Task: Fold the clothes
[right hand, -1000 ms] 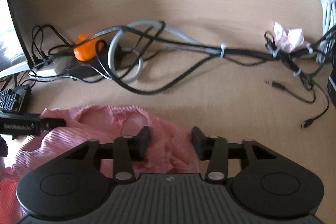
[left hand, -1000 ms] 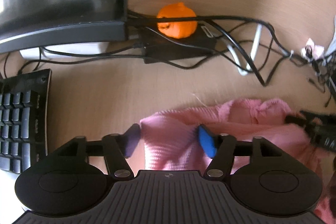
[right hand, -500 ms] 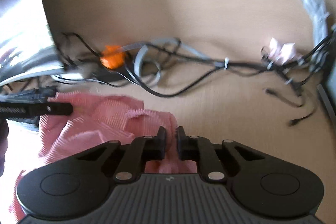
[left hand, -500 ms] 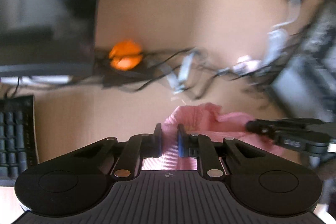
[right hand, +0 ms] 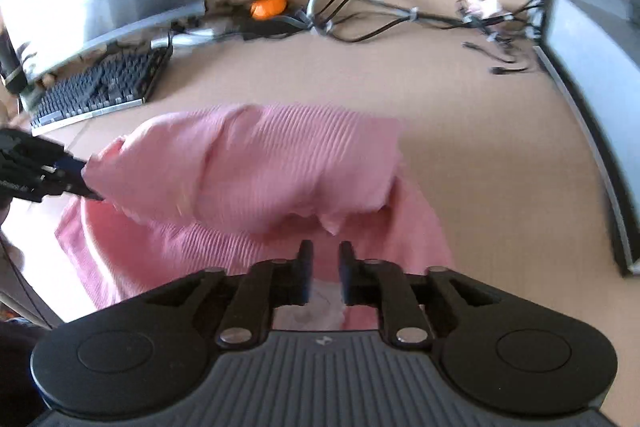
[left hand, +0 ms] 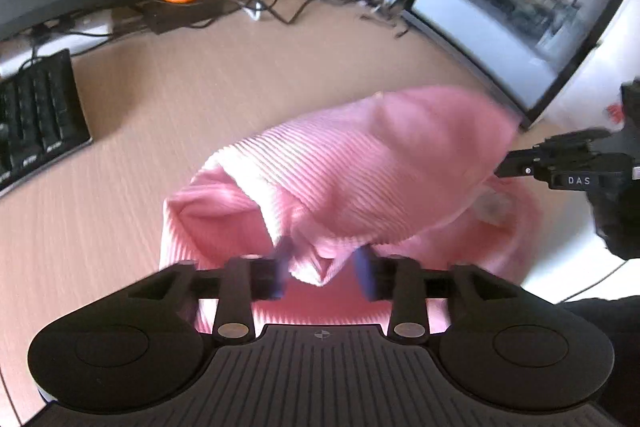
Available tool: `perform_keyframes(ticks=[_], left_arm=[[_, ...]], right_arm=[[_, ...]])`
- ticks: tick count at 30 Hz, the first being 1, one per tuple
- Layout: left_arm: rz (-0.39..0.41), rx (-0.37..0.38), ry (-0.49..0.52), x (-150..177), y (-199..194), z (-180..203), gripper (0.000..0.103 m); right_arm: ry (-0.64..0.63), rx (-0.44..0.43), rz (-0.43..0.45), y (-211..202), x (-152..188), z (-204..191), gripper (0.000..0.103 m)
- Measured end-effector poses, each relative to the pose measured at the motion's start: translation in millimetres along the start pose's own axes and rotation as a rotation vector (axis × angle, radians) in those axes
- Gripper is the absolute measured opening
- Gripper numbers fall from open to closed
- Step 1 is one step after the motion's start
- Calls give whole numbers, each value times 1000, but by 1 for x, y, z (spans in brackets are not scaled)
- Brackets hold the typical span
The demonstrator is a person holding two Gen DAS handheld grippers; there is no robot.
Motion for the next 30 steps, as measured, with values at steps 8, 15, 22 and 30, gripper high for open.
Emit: perform_keyframes(ticks=[8,15,22,30], left_arm=[[158,45,-277,-23,-19,-34,85],[24,11,-370,-20,50,-36,49],[80,53,-85,-43,-11,15,20],[-103,19,-150,23,-9,-20,46]], right_arm=[[306,-63,134,-4,-52,39,69],[179,-124,-73,79,-37,-8,34],[100,-133,48,-11,-28,-30,22],[36,-83,-145,-13,21,-23,54]])
Point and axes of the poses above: each gripper's, at about its wrist camera, not at the fingertips, and y roughly the way its jaws point, z to its right, x to its underside, the point moved 2 cm from there along y, roughly the way its jaws point, and after that the axes turned 14 degrees about x, right-handed, at the moved point
